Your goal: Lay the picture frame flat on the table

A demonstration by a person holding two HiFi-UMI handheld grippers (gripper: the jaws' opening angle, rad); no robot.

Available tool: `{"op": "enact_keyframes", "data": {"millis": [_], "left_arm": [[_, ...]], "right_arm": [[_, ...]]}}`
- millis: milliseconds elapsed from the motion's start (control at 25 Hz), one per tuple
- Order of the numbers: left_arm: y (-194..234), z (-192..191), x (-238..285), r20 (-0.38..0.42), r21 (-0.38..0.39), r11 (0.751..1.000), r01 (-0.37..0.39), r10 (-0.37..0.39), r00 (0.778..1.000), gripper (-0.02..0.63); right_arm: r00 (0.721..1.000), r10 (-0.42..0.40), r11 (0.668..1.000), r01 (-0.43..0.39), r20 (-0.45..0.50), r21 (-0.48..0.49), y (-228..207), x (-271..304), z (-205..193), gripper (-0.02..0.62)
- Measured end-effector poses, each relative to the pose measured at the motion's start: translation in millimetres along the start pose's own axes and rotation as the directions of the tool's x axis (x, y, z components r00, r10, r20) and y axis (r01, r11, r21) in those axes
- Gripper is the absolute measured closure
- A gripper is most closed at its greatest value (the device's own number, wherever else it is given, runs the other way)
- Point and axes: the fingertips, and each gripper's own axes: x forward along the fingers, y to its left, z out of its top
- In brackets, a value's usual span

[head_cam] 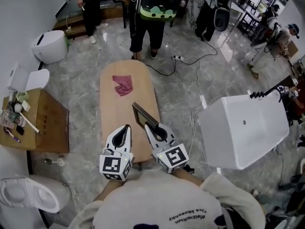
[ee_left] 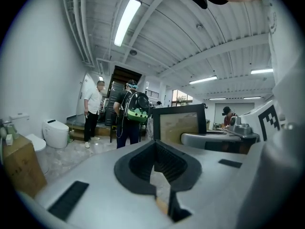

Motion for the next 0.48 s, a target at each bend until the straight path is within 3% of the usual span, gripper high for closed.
{"op": "enact_keyframes", "data": {"millis": [480], "left_arm": [[21.3, -19.8, 0.4, -0.038, -0.041, 0.998, -0.054, 0.052, 0.998, 0.598]], "right_arm": [[0.997, 0.08, 0.997, -0.08, -0.024, -0.018, 0.3, 23.5, -7.6, 0.577]]}}
